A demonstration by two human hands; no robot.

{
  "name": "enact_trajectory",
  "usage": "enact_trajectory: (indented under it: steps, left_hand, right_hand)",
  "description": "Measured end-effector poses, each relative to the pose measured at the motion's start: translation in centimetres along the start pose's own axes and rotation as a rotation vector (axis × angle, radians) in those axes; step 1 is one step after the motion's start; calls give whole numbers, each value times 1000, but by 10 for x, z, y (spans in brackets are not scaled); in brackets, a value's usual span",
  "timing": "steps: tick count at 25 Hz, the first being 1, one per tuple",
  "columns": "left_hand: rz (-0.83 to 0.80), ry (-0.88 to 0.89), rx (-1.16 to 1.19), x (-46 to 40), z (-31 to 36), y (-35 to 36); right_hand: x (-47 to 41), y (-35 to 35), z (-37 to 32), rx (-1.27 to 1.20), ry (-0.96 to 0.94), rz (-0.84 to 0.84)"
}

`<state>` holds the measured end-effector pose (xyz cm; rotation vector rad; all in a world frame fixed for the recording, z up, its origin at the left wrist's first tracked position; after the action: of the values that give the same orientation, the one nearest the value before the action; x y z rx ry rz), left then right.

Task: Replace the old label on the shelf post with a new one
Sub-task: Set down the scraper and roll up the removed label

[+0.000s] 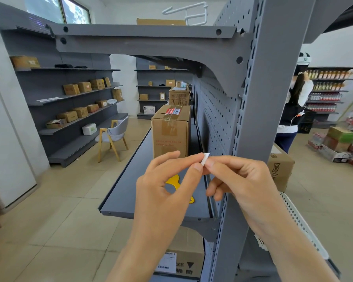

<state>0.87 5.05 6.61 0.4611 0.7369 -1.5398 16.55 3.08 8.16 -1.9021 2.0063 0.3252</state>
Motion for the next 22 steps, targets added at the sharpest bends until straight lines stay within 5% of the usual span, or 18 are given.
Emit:
enact_trajectory:
  steps: [22]
  left_hand:
    - [36,17,-18,0,0,-2]
  right_hand:
    - [-4,3,2,-41,-32,-29]
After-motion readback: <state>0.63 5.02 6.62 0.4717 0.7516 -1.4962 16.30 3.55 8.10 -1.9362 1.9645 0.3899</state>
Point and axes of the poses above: each hand's wrist, its own x-axis away from the middle knuckle, its own y-axis out of the palm, z = x × y, the point moved 2 cm from there along -x, towards the middle knuckle, and after that the axes turned 4 degrees about -z, right-handed, at the moved point
